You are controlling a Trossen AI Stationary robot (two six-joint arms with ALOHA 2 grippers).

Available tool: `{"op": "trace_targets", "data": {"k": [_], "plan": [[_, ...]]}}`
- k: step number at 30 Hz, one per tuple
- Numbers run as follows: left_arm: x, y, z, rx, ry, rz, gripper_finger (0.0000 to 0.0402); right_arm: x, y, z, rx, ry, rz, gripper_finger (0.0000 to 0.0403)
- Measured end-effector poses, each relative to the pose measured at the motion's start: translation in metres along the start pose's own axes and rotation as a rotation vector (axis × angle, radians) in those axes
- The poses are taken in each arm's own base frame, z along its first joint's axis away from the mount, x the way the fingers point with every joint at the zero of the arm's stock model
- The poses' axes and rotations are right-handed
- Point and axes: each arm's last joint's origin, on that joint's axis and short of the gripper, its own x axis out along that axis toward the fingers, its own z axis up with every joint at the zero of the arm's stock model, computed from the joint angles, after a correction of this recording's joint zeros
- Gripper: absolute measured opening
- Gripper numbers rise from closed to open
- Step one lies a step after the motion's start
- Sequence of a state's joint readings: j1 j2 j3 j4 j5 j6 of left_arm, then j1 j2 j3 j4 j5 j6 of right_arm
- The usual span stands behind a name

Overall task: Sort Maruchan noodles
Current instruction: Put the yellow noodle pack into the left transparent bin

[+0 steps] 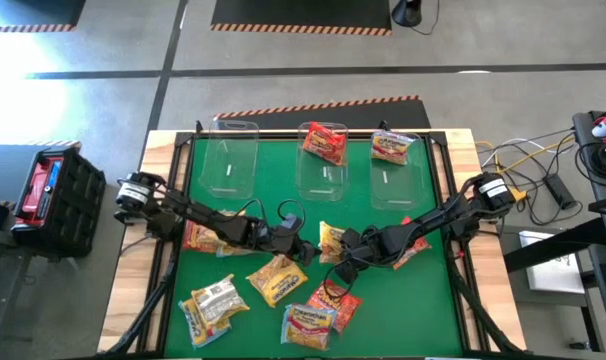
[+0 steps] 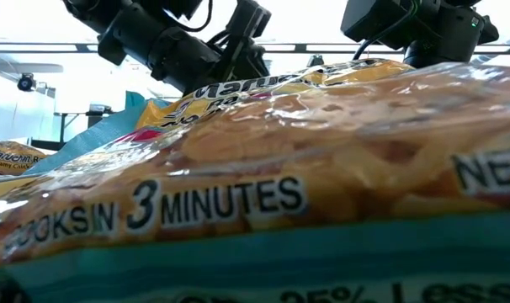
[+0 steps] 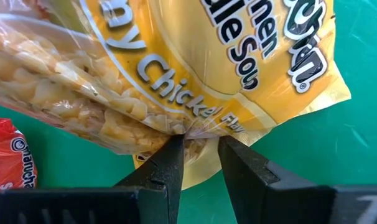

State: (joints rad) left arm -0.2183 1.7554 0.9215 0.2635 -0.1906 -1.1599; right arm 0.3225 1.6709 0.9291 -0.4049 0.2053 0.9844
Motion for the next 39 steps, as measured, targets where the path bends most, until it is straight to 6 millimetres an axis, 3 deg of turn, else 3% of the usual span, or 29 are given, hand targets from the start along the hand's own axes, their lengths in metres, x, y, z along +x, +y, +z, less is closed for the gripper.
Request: {"op": "trace_targets", "data": {"k": [7, 20, 32, 39], "plan": [[0.002, -0.002, 0.009, 0.025, -0.040, -0.045, 0.0213, 0.001, 0.001, 0.001, 0.005, -0.016, 0.015, 0.0098], [0.021, 0.017, 0.018, -0.030, -0.049, -0.022, 0.0213, 0.000, 0.002, 0.002, -0.054, -0.029, 0.012, 0.0098], [0.036, 0.028, 0.011, -0.111, -0.010, -0.025, 0.0213, 0.001, 0.002, 0.004, -0.145, -0.091, -0.015, 0.0098], [0.039, 0.032, 0.011, -0.133, 0.001, -0.014, 0.0181, 0.001, 0.003, 0.005, -0.146, -0.098, -0.012, 0.0098]]}}
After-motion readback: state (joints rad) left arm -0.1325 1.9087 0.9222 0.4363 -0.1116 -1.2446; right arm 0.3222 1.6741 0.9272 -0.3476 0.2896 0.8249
